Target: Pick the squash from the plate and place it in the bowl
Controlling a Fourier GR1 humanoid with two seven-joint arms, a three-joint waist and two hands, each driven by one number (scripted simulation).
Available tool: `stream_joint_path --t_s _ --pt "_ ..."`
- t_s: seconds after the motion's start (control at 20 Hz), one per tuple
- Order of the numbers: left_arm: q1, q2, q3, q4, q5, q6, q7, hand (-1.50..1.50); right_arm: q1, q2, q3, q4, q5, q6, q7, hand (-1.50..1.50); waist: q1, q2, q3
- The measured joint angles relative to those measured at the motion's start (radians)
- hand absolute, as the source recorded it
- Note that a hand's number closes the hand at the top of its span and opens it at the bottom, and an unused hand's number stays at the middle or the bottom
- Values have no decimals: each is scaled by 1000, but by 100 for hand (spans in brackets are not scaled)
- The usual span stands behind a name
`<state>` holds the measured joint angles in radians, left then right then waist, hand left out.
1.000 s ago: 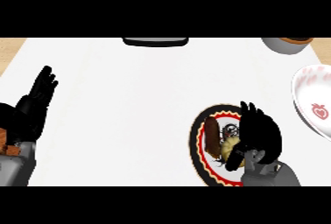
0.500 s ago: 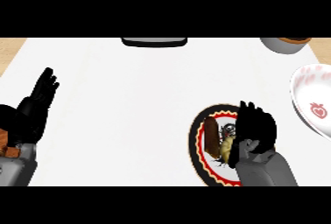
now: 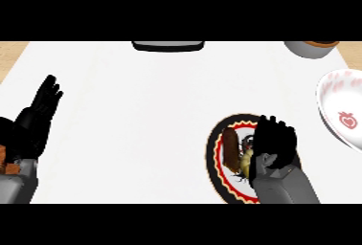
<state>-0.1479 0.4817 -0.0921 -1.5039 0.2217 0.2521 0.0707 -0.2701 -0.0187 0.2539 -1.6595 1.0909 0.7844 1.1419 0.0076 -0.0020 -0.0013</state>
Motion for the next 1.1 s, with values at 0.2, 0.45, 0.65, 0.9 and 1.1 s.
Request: stream_joint_path --t_s 0.2,0.45,0.65,0.9,1.1 --pt "-2 -13 5 12 -11 -1 -10 0 13 1 7 37 -17 -9 20 -150 -1 1 1" --pt "3 -20 18 8 -14 -7 -6 0 40 1 29 45 -23 -25 40 -150 -3 1 1" --pt "-1 -23 26 1 -24 -14 2 0 53 2 41 61 -5 -43 42 -150 -4 1 1" --pt "-21 -36 32 -3 -38 -12 31 0 50 2 40 81 -3 -60 44 150 -4 2 1" --pt "-23 -60 31 10 -58 -12 21 0 50 6 11 111 -27 -67 20 150 -5 -1 -1"
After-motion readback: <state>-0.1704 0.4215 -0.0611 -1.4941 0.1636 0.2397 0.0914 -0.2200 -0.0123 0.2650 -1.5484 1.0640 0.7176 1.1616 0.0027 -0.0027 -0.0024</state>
